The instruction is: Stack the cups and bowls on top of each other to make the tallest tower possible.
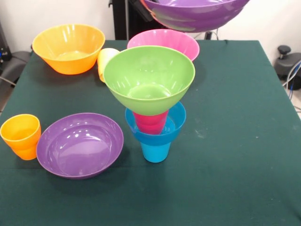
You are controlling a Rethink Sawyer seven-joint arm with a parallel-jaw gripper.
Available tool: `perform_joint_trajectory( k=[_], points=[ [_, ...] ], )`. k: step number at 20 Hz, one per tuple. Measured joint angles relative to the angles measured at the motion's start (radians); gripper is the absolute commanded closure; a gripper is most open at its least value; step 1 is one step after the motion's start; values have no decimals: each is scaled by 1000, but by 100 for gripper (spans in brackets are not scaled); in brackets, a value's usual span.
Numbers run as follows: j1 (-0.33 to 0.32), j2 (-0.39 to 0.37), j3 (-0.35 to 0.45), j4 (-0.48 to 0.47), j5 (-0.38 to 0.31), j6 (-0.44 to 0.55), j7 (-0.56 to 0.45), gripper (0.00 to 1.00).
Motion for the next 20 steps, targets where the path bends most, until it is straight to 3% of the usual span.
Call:
perform_joint_trajectory(
  k=[20],
  points=[
    [-6, 75, -1, -152, -25, 159, -128, 100]
  ],
)
